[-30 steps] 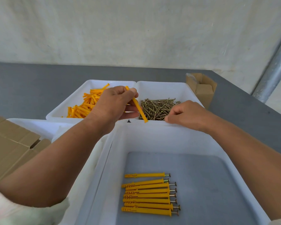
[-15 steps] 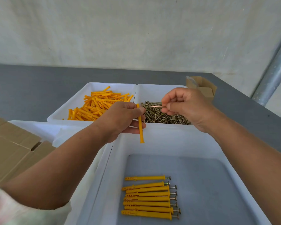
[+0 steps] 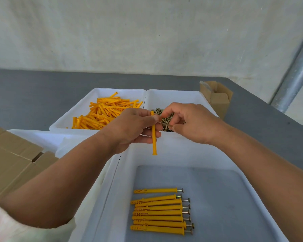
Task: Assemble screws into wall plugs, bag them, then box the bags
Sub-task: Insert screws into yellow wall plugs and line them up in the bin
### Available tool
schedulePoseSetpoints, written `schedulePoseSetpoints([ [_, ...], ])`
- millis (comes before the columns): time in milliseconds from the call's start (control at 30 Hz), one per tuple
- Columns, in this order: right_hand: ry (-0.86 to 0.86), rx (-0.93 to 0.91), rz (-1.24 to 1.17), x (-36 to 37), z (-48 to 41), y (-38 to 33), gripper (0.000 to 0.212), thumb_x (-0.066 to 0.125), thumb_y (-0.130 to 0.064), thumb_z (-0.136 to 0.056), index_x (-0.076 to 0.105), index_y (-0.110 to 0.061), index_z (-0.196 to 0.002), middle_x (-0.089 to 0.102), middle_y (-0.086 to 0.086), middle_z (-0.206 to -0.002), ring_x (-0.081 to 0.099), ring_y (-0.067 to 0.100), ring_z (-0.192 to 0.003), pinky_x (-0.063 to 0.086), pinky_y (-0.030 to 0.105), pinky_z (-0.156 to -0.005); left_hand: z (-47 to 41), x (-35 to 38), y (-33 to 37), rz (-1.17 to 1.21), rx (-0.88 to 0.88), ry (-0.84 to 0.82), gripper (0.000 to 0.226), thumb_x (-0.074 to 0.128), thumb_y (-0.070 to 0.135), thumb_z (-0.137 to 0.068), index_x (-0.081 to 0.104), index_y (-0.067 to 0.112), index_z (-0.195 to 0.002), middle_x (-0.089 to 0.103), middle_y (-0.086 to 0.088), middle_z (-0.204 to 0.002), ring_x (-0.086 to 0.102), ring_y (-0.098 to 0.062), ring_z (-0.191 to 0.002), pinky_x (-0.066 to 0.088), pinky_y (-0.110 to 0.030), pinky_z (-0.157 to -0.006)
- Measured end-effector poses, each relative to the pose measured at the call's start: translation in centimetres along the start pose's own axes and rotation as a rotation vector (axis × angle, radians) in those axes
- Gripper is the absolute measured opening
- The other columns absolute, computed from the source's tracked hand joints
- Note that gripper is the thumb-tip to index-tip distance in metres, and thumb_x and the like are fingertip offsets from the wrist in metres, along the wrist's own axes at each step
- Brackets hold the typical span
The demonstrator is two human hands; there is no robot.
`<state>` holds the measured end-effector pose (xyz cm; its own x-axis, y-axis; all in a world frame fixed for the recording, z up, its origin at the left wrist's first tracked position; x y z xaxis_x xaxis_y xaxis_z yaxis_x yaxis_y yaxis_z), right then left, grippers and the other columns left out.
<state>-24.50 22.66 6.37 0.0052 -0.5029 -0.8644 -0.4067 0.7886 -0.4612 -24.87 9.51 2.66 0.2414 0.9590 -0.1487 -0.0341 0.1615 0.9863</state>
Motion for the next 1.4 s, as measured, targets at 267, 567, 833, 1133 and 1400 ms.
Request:
schedulePoseSetpoints([
  [267,0.188,0.056,-0.510,-2.1,-0.2,1.2,0.054,0.066,-0.003,-0.086,0.054,-0.042,-0.122,0.070,-0.008,-0.076,0.066,0.010,-0.060,0.059,0.036,-0.069,0.5,0.7,-0.3,-0.087,-0.040,-0.072,0.022,0.060,0.022,-0.095,0.069,0.005,-0.106,0.072,-0.005,-0.083,0.069,-0.015,-0.073,0.060,-0.030,-0.070],
  [567,0.272,0.139,-0.860,-2.3,-0.3,2.6,0.041,0.070,0.001,-0.084,0.055,-0.027,-0.109,0.072,0.004,-0.070,0.070,0.022,-0.065,0.058,0.031,-0.066,1.1,2.3,-0.6,-0.215,-0.055,-0.186,0.024,0.064,0.023,-0.092,0.070,0.005,-0.106,0.070,-0.005,-0.083,0.071,-0.017,-0.074,0.060,-0.033,-0.073],
  [833,0.243,0.209,-0.867,-1.8,0.0,2.6,0.030,0.069,-0.002,-0.086,0.053,-0.019,-0.104,0.072,0.014,-0.080,0.070,0.020,-0.061,0.055,0.027,-0.054,-0.2,-2.3,-0.1,0.128,-0.023,0.201,0.013,0.065,0.016,-0.092,0.064,0.004,-0.085,0.065,-0.005,-0.066,0.069,-0.016,-0.067,0.056,-0.024,-0.056],
  [1133,0.256,0.233,-0.886,-1.8,0.0,2.6,0.030,0.069,-0.002,-0.085,0.049,-0.016,-0.102,0.072,0.017,-0.080,0.071,0.024,-0.062,0.055,0.029,-0.053,-0.6,-4.1,-1.3,0.277,-0.075,0.351,0.011,0.059,0.007,-0.095,0.058,0.004,-0.085,0.059,-0.011,-0.073,0.062,-0.008,-0.046,0.056,-0.022,-0.051],
  [1400,0.282,0.252,-0.883,-1.7,0.2,2.7,0.029,0.069,-0.001,-0.085,0.048,-0.017,-0.098,0.071,0.015,-0.076,0.070,0.024,-0.060,0.055,0.030,-0.053,-0.6,-4.0,-1.6,0.380,-0.114,0.365,0.004,0.058,0.004,-0.095,0.060,0.000,-0.093,0.062,-0.012,-0.079,0.064,-0.010,-0.049,0.056,-0.024,-0.050],
])
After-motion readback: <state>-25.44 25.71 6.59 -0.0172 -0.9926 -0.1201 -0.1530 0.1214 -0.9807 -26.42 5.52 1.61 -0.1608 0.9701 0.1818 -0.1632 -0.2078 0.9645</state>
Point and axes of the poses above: each hand's wrist, its own z-axis away from the middle knuckle, its own x-axis out of the palm, y = z × x, the point moved 9 cm from there along -z, towards the middle knuckle
